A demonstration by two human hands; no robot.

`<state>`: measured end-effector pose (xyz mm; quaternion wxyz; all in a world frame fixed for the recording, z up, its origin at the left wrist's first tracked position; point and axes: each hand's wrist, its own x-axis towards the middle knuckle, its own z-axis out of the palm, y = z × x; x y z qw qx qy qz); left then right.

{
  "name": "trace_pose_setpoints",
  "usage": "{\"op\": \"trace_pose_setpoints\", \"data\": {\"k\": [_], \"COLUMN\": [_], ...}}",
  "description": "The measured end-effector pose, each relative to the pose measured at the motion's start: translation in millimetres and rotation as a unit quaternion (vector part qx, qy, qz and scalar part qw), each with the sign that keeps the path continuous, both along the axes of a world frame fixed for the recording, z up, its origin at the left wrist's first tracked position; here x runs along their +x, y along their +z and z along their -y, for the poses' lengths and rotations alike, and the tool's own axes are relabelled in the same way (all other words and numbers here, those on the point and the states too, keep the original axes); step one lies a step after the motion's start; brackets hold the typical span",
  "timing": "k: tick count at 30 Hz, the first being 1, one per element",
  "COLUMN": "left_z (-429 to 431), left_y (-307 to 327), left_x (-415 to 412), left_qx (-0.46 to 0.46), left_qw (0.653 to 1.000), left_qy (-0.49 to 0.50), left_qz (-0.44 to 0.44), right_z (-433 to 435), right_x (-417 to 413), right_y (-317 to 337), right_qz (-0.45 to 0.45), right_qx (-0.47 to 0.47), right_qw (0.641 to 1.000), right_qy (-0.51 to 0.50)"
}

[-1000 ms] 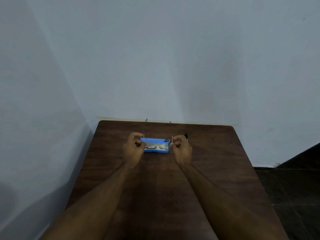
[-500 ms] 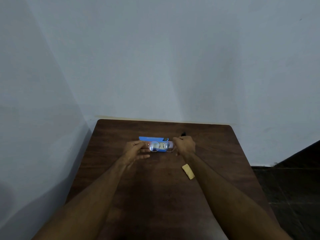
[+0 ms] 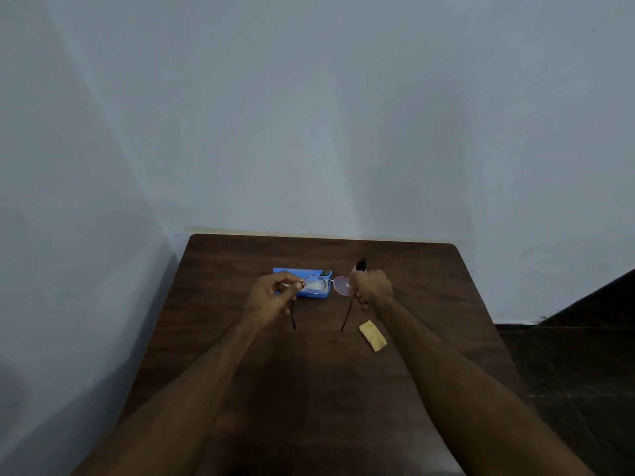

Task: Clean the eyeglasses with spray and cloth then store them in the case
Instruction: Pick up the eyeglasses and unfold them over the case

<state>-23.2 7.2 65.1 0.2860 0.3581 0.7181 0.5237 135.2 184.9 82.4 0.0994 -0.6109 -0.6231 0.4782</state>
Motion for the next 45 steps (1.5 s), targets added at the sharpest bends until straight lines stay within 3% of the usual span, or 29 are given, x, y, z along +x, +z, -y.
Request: {"op": "trace_pose_setpoints", "data": {"k": [4,9,17,21,23,30,37,40,45], "left_z": [-0.2,-1.1,0.3,0.4,0.4,-5.5,-4.1,-4.5,1.9], "left_y": [3.4,8.6,-6.1,-10.6,-10.7,-7.7,8.0,13.0,40.4], "left_x": [6.0,9.9,14.0,14.1,14.4,19.4,9.0,4.0,-1.2], "left_qx": [0.010,0.028,0.027,0.013,0.020,0.003,0.063,0.067,0.101], "left_qw": [0.991,0.979,0.989,0.991,0.990,0.986,0.983,0.983,0.981], "left_qy": [-0.005,-0.039,0.021,0.039,0.050,0.112,0.099,0.101,0.106], "left_qz": [-0.136,-0.196,-0.142,-0.126,-0.129,-0.123,-0.138,-0.136,-0.128], "right_z": [-2.4,-2.9,-6.8,-25.1,-32.5,-54.7,-58.9,-53.1,-32.1], "right_x": [1.3,0.5,16.0,26.7,28.8,13.0,-2.4,-3.1,12.7], "right_y": [-1.6,-2.0,-18.7,-34.7,-40.6,-57.2,-67.9,-64.1,-29.4], "right_qz": [-0.006,-0.026,-0.136,-0.043,-0.037,-0.026,-0.042,-0.078,-0.213], "right_qx": [0.028,0.041,0.037,0.133,0.155,0.161,0.120,0.134,0.209], "right_qw": [1.000,0.998,0.990,0.990,0.987,0.979,0.986,0.985,0.953], "right_qy": [-0.007,-0.037,-0.004,-0.025,-0.012,0.122,0.107,0.081,0.049]}}
